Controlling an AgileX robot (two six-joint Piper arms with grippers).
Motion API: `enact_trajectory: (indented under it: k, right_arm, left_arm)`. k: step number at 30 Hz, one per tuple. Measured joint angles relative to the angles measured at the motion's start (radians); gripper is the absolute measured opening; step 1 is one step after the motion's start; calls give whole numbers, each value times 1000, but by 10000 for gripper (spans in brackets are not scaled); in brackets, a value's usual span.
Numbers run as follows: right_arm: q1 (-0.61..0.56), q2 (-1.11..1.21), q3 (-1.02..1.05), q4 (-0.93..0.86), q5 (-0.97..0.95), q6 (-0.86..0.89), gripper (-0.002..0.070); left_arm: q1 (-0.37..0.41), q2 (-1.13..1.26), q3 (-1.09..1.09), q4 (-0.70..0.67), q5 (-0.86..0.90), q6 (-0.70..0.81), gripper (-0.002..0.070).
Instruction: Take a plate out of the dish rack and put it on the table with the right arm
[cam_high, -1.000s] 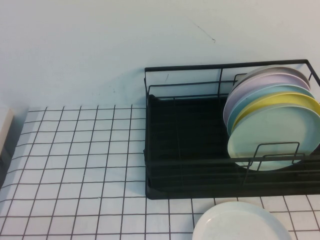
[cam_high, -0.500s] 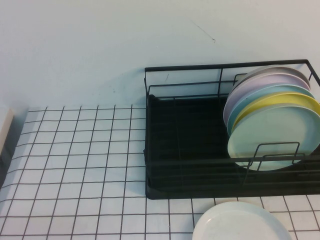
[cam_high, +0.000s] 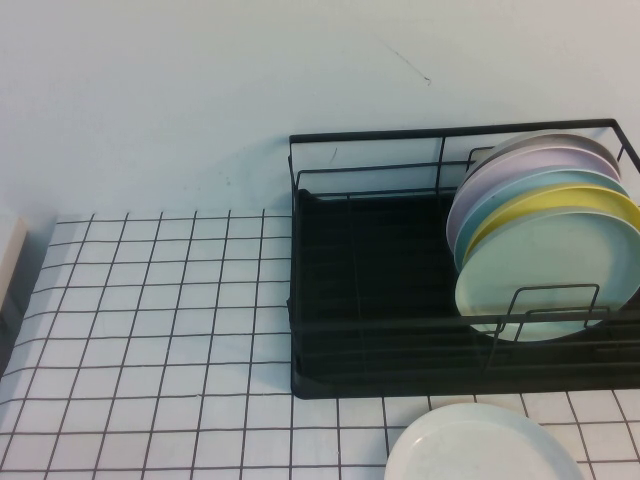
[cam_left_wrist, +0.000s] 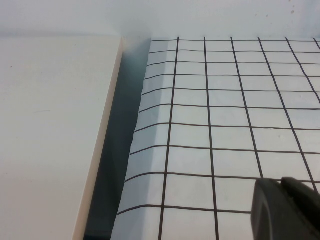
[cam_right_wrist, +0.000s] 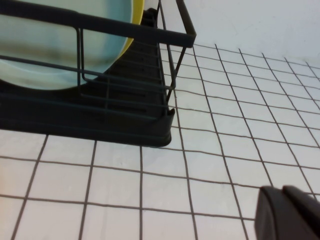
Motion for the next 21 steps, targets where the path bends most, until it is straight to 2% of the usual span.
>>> enact_trajectory:
  k: [9, 13, 17, 21]
  right_arm:
    - [0, 0, 0, 55, 0, 0, -2]
    - [0, 0, 0, 203, 0, 0, -2]
    - [0, 0, 0, 465, 2, 0, -2]
    - [0, 0, 3, 578, 2, 0, -2]
  left_arm:
    - [0, 0, 0, 0, 0, 0, -3]
    - [0, 0, 0, 0, 0, 0, -3]
    - [0, 0, 0, 0, 0, 0, -3]
    - [0, 0, 0, 0, 0, 0, -3]
